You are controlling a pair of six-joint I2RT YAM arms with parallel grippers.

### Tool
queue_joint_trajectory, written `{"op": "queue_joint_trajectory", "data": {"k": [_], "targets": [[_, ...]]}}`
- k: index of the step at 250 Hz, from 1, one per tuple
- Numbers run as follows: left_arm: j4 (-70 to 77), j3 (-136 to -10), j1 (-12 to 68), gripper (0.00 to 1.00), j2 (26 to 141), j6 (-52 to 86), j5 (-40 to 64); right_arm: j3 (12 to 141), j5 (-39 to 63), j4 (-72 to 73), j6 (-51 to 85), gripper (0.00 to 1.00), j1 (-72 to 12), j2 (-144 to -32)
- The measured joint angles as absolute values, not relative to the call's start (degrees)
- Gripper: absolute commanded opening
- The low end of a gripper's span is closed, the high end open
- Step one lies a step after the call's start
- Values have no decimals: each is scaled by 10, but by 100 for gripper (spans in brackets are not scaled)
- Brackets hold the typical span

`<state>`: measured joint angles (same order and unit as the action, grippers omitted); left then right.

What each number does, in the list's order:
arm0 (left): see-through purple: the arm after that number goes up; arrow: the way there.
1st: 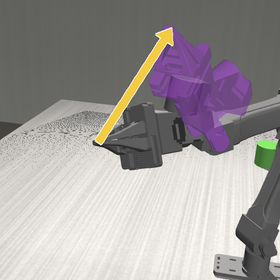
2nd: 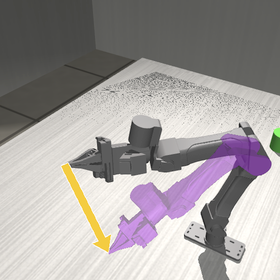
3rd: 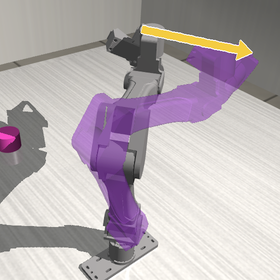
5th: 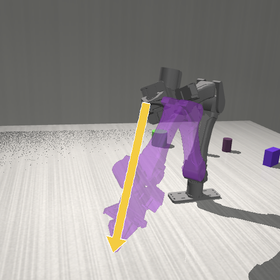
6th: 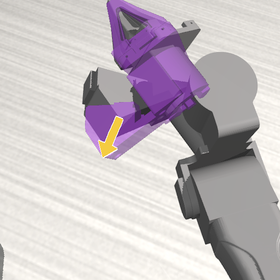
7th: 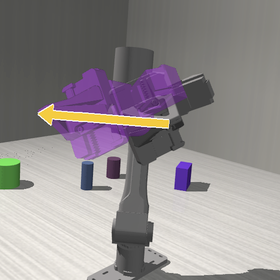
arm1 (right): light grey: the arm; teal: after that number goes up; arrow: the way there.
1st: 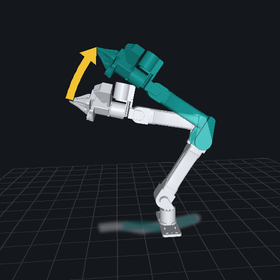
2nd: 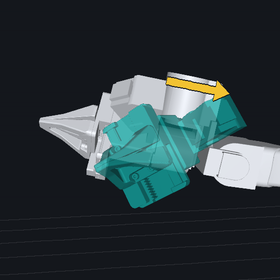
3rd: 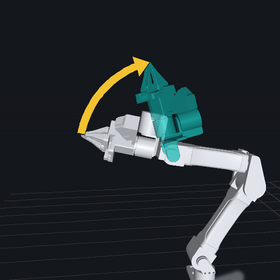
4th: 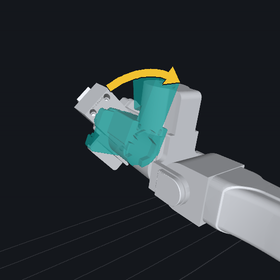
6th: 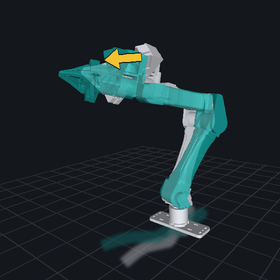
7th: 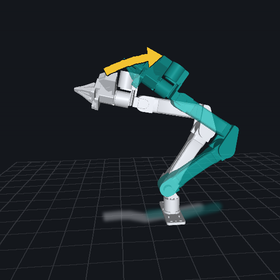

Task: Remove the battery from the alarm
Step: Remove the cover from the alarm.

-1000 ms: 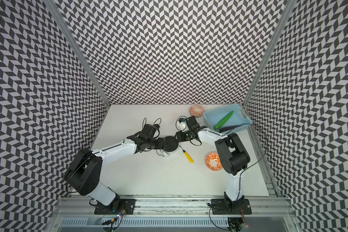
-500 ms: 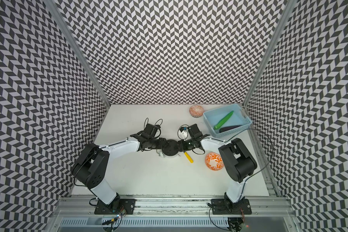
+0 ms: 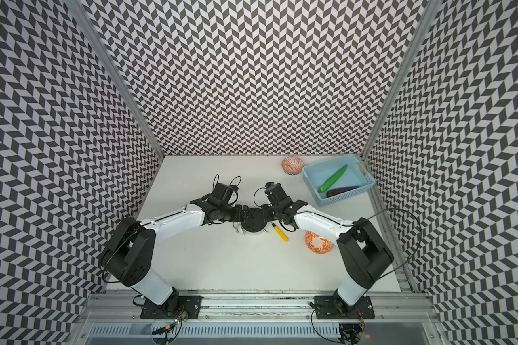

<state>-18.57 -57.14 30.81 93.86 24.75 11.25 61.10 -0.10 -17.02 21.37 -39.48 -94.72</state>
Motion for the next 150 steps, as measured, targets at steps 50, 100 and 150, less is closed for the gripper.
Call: {"op": "queue_joint_trajectory", "data": {"k": [50, 100, 150], "targets": [[-186, -571, 311, 88, 941, 247, 123, 627, -39, -212, 234, 38, -410, -970], [-175, -558, 311, 82, 955, 251, 133, 632, -70, -235, 249, 32, -427, -977], [-156, -547, 311, 81, 964, 260, 142, 633, -108, -251, 269, 28, -446, -983]]}}
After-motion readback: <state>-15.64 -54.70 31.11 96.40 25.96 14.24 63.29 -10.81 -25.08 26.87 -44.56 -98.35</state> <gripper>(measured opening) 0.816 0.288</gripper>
